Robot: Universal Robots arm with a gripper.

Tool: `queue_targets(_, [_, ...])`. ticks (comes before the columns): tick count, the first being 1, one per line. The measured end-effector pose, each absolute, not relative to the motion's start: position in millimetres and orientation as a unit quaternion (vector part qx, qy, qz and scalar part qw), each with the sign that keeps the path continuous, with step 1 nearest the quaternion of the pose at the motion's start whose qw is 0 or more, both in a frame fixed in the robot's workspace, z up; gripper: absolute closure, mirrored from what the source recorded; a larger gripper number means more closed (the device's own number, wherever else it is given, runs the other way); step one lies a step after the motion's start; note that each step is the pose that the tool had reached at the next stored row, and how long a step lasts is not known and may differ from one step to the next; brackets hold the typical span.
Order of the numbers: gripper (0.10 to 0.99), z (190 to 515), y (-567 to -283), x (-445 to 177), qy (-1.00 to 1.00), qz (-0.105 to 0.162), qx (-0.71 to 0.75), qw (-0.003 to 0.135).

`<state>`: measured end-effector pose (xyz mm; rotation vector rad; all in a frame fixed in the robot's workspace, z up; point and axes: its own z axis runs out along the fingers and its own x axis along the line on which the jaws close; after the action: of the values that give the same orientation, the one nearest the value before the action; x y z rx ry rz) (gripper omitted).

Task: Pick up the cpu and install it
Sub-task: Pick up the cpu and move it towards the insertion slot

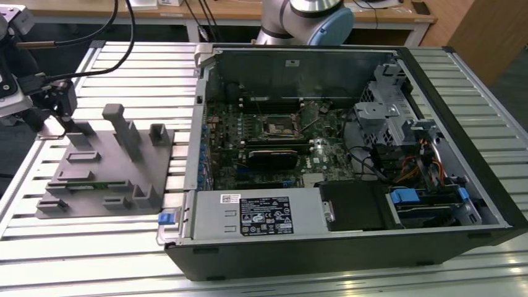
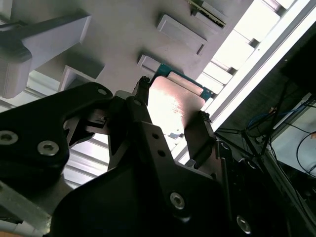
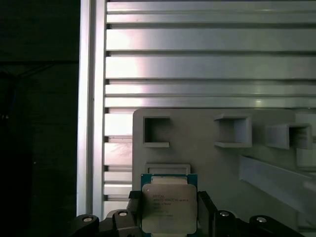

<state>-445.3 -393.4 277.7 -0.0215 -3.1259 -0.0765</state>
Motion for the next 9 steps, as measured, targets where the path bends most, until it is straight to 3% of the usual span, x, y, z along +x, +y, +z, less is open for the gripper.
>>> queue_targets(9, [0.545, 285.0, -392.5, -445.3, -1.000, -0.024, -0.007, 0.007])
